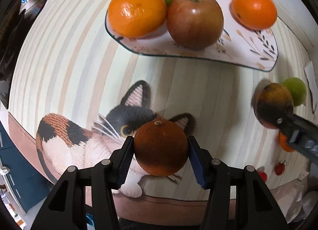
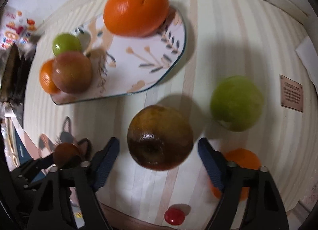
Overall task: Organize fruits
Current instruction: 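Grasp the brown round fruit with the left tool while the right tool grasps the dark apple, then lower the brown fruit and dark apple onto the plate while both tools open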
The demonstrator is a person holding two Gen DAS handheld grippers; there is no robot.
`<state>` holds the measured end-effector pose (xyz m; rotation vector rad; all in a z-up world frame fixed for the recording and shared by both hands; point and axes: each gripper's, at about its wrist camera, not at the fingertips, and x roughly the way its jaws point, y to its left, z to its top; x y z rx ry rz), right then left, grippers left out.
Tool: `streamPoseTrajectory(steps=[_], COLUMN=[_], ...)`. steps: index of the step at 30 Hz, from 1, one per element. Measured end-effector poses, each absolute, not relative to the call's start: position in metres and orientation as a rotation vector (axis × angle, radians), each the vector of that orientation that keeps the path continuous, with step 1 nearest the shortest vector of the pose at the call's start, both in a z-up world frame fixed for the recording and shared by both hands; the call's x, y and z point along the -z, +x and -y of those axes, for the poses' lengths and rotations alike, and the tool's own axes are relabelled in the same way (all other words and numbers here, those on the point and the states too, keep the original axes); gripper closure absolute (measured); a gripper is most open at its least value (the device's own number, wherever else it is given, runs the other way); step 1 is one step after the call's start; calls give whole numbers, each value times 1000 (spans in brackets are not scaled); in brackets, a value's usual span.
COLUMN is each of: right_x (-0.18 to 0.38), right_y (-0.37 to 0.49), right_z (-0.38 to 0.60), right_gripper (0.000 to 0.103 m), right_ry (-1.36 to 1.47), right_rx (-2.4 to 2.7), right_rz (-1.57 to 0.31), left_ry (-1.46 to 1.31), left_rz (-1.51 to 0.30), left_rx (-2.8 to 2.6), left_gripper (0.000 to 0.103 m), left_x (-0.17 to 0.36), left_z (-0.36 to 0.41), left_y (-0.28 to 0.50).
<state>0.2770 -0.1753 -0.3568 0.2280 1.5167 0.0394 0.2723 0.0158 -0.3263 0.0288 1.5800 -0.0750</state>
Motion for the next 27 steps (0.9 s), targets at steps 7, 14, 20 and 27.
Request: streamPoseTrajectory(steps=[7, 14, 20, 27], right_x=[358, 324, 306, 327], right_y=[276, 280, 306, 345], right_z=[169, 161, 157, 145], right_gripper=[34, 34, 34, 34], right_ry=[209, 269, 327, 431], right_rx=[-69, -124, -163, -199], right_rz=[-1487, -1399, -1355, -1353], left_ry=[17, -39, -44, 28], left_rz=[-1553, -1457, -1390, -1485], left_rx=[108, 199, 258, 265], left_gripper=[52, 52, 52, 52], left_x=[307, 232, 182, 223], left_z=[-7, -4, -2, 25], left_y=[279, 291, 360, 442])
